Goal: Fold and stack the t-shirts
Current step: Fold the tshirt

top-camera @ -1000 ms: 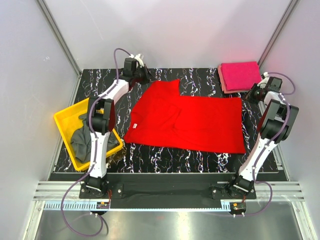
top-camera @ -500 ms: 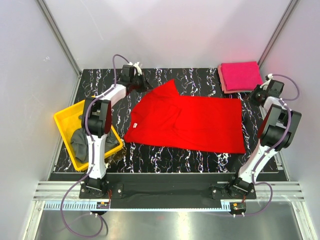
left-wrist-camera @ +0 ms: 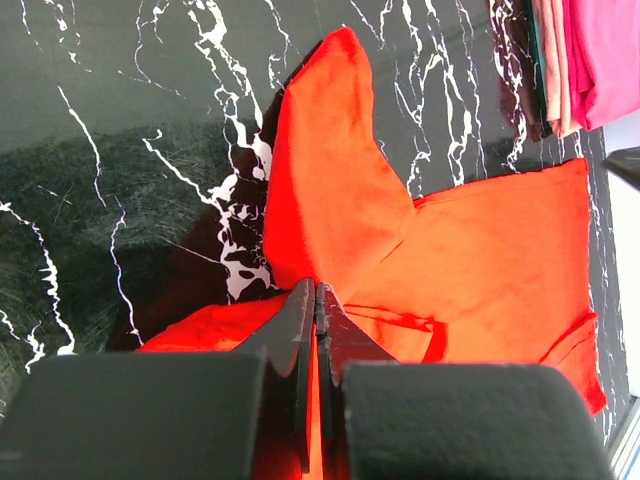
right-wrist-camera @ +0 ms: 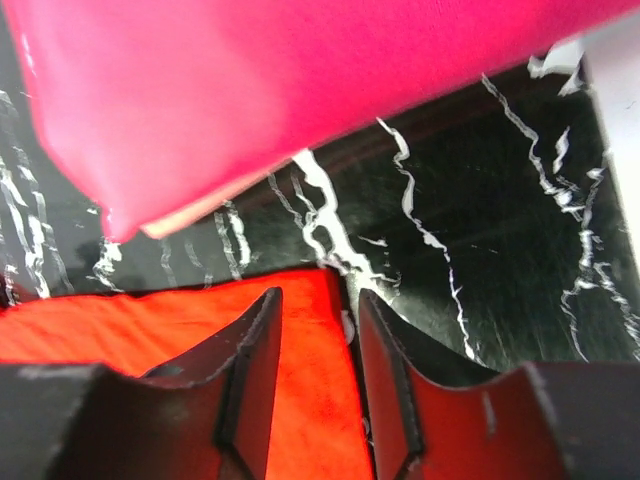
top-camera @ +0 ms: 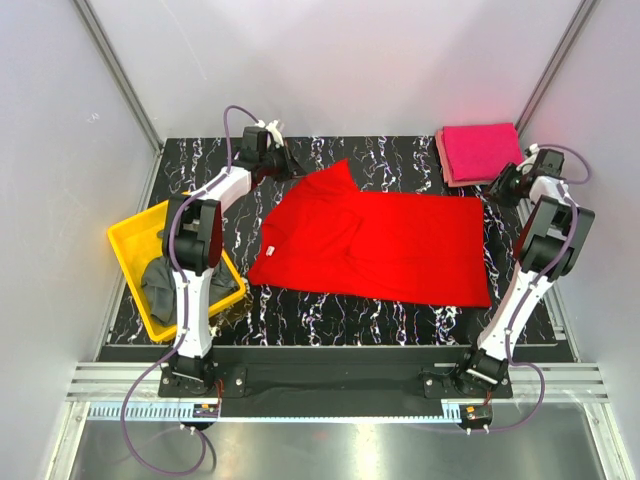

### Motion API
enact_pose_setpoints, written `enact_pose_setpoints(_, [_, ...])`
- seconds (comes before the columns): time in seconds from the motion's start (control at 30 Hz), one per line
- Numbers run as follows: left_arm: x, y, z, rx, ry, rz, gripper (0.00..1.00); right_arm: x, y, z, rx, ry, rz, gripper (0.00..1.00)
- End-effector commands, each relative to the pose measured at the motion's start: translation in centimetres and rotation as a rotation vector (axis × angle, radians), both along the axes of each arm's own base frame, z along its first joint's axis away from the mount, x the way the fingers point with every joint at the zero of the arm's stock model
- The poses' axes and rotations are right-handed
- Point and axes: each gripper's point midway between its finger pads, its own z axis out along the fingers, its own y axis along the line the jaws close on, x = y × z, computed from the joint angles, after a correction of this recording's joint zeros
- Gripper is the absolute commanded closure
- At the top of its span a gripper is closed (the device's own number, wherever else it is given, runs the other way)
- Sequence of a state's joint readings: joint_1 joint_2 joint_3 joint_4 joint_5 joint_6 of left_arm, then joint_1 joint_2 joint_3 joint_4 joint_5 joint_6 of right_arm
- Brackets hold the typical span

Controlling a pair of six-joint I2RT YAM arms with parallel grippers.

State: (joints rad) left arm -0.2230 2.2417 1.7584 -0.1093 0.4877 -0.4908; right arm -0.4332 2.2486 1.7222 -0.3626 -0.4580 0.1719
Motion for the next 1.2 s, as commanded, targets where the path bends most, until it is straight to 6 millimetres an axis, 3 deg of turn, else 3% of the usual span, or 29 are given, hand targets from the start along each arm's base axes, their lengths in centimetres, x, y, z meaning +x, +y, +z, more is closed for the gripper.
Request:
enact_pose_setpoints(0.0, [1.4, -0.5, 2.7, -0.042, -0.093, -0.024, 1.00, 0.1, 0.4, -0.3, 0.027, 0.024, 0.045, 0.56])
enact_pose_setpoints(0.2, [0.9, -1.1, 2.8, -0.083, -0.083, -0.036, 1.00, -0.1, 1.3, -1.6, 0.108, 0.074, 0.067, 0.51])
enact_pose_setpoints(0.4, [1.1, -1.2, 3.4, -0.082, -0.101, -0.045, 1.00, -1.2, 1.8, -2.3, 0.114, 0.100, 0.090, 0.57])
enact_pose_setpoints(0.8, [1.2, -1.3, 3.5, -0.101, -0.087, -0.036, 1.00, -0.9, 1.7, -3.3, 0.129, 0.135, 0.099, 0.64])
enact_pose_setpoints(0.9, [1.2, -1.3, 3.6, -0.105, -0.085, -0.035, 1.00, -0.6, 1.6, -3.2, 0.130, 0.135, 0.100, 0.69])
enact_pose_setpoints(0.97, [1.3, -1.3, 3.8, -0.106, -0.090, -0.033, 1.00, -0.5, 1.5, -3.0, 0.120, 0.130, 0.098, 0.82])
enact_pose_setpoints(1.07, [1.4, -1.3, 4.1, -0.103, -0.098, -0.035, 1.00, 0.5, 1.1, -1.4, 0.081, 0.058, 0.107, 0.96])
enact_pose_setpoints(1.17, [1.2, -0.9, 4.4, -0.075, -0.097, -0.021, 1.00, 0.3, 1.0, 0.6, 0.029, -0.017, 0.108, 1.00])
